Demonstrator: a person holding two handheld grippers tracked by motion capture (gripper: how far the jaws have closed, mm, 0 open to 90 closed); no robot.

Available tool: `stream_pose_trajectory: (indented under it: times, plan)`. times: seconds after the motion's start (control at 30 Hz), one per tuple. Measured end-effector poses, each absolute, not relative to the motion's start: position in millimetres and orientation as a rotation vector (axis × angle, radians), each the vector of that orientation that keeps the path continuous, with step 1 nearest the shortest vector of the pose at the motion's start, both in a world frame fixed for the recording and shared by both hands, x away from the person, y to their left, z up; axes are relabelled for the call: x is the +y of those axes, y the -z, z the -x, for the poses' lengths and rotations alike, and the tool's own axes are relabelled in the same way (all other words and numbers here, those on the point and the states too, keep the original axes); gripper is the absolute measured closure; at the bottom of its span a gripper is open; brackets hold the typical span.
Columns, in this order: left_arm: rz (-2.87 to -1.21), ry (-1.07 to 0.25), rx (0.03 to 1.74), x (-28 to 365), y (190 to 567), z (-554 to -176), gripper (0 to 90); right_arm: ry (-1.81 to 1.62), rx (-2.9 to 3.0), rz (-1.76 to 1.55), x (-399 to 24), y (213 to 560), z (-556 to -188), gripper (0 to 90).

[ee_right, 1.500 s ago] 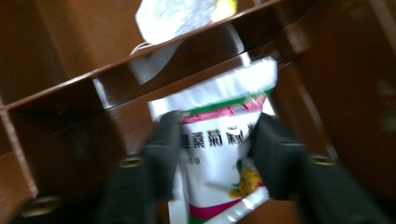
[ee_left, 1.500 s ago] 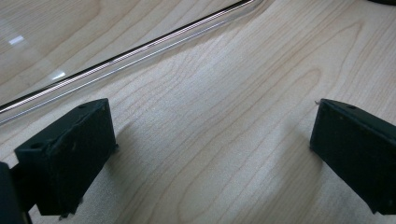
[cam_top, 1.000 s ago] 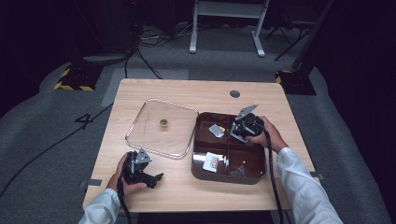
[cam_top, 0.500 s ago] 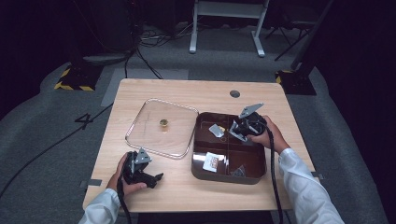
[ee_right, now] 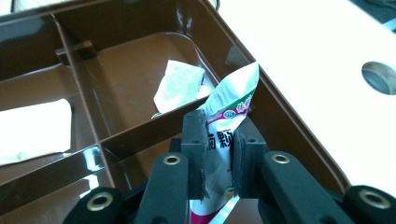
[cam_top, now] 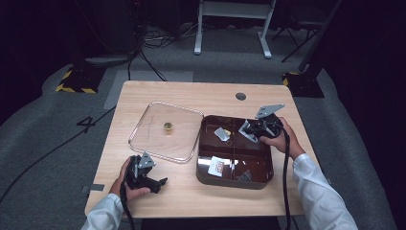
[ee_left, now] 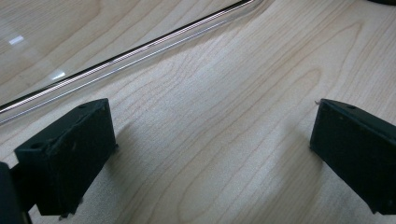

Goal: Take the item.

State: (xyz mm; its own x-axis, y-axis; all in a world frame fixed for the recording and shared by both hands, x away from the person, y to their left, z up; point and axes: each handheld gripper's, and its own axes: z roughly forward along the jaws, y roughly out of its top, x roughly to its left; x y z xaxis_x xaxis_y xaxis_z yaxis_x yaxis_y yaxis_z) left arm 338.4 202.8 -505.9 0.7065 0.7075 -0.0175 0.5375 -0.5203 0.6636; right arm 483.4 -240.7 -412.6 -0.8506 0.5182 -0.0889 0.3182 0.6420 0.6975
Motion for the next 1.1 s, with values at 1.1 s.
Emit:
stream_pose_trajectory:
  times: [1.1]
  plan:
    - [-2.255, -0.337, 0.944, 203, 506, -338, 0.3, -1.001, 2.45, -0.813, -325, 397, -455, 77.3]
